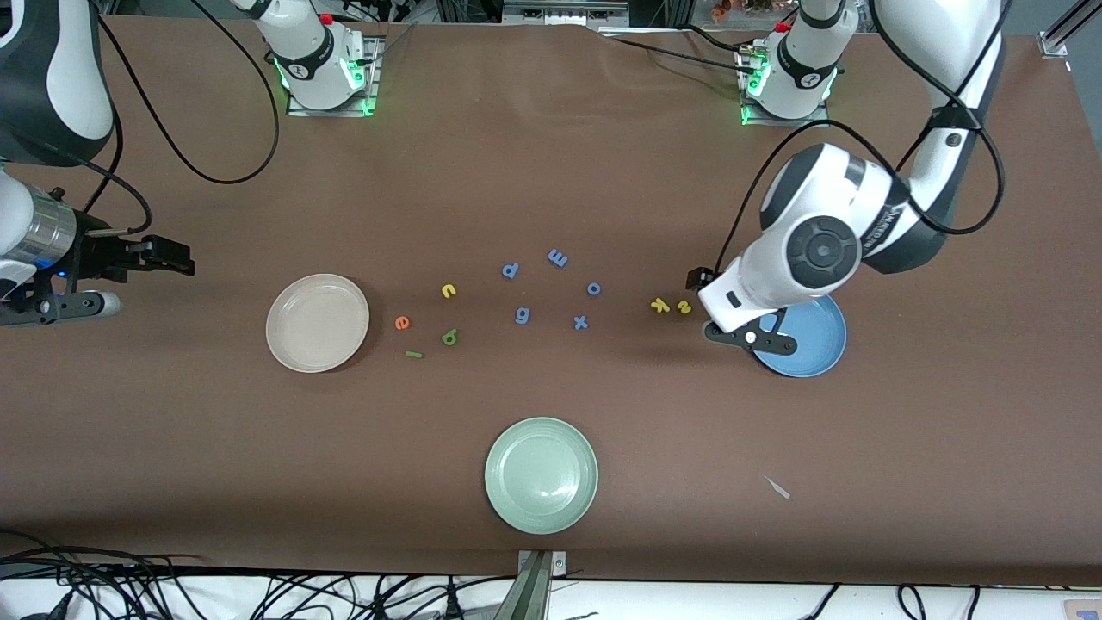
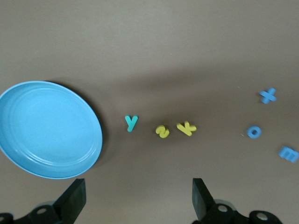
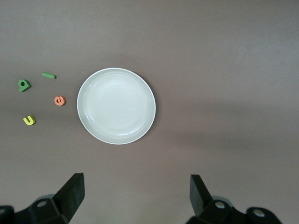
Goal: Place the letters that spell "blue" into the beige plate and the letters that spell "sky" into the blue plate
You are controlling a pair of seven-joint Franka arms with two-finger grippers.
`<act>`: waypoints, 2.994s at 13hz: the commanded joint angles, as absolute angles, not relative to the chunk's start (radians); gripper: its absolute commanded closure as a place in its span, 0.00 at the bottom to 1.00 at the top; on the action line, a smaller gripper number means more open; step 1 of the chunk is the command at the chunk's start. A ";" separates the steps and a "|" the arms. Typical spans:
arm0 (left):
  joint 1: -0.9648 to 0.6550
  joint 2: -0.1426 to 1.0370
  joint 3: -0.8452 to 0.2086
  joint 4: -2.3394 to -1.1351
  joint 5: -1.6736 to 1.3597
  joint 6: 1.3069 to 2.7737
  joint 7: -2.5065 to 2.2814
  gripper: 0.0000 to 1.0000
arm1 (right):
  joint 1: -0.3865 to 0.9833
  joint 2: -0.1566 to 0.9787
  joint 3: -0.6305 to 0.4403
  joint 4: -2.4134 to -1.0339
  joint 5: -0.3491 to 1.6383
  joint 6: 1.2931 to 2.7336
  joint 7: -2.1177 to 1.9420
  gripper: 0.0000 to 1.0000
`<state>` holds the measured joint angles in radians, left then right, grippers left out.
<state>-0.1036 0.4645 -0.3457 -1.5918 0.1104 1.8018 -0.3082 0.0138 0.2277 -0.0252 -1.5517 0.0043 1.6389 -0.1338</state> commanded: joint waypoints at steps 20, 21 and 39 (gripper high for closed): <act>-0.097 0.607 -0.341 -1.753 0.186 2.175 -0.333 0.11 | 0.109 0.442 0.262 -1.884 -0.040 2.327 0.301 0.01; -0.088 0.607 -0.338 -1.778 0.186 2.212 -0.304 0.11 | 0.109 0.463 0.276 -1.884 -0.079 2.338 0.305 0.01; -0.026 0.638 -0.336 -1.916 0.308 2.407 -0.245 0.80 | 0.114 0.591 0.278 -1.979 -0.230 2.574 0.298 0.17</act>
